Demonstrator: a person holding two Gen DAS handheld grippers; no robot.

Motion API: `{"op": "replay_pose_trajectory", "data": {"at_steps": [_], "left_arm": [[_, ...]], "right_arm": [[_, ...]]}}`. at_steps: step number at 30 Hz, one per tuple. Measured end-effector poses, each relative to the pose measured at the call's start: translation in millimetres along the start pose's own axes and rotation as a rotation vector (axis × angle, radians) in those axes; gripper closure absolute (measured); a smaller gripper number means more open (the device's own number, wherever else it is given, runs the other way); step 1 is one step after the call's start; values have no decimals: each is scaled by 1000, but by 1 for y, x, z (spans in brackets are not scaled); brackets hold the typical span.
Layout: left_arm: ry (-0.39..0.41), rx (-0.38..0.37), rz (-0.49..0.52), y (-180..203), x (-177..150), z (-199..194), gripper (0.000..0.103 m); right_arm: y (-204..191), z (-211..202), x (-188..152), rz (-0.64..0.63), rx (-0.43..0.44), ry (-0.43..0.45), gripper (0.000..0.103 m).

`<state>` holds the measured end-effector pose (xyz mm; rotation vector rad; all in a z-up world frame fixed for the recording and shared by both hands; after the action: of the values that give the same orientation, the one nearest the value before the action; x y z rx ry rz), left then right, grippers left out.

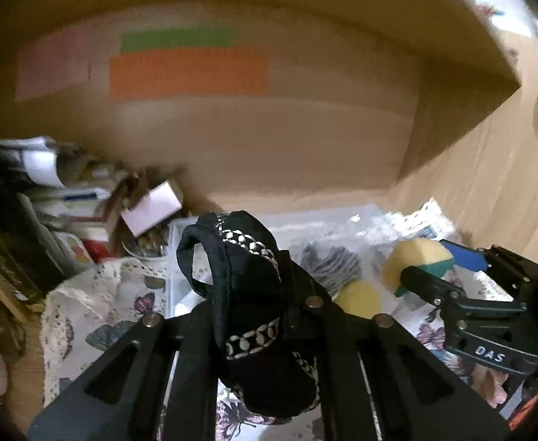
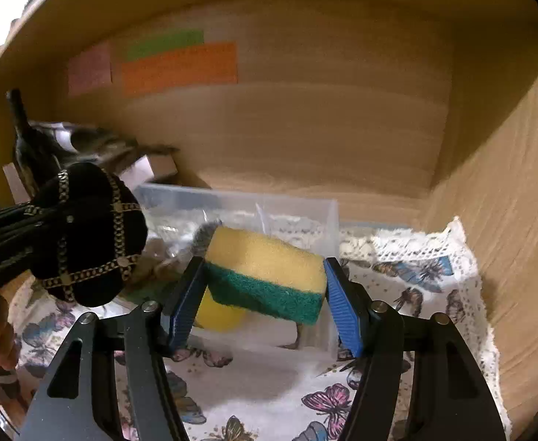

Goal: Organize soft objects
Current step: 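Drop sponge into box with right tool while left tool drops black cap in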

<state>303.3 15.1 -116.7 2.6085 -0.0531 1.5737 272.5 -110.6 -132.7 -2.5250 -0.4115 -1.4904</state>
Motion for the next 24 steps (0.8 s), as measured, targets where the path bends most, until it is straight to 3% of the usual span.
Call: {"op": "replay_pose_trajectory", "data": {"at_steps": [6,11,14,16,18,24], "left_arm": [[-88,-12,-19,-5,-21,30,94],[-113,9,4,-7,-31,37,92],[-121,26,34,-2,-33,36,78],[-123,22,38,0,-32,33,59],[-107,23,37,1,-29,26,49],[-44,27,51,4,-16,-2,38]], "right_arm": [[0,22,-13,-3,2,-55,42],[2,25,-14,-7,-4,-64,41],[2,28,-16,-4,-5,-78,39],[3,28,-17,3,-4,-86,37],[3,29,-18,8,1,-101,35],[4,11,-11,-2,-11,-58,21]]}}
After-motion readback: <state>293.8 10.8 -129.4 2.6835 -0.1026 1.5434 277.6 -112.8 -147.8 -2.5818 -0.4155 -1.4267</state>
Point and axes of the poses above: each gripper's, at about its wrist camera, not at the fingertips, and z roughly the way its jaws point, y to its right, x to its top, the point moved 10 cm from there along z, roughly the way its jaws point, and after that the axes turned 1 degree about y, right-handed, at the moved point
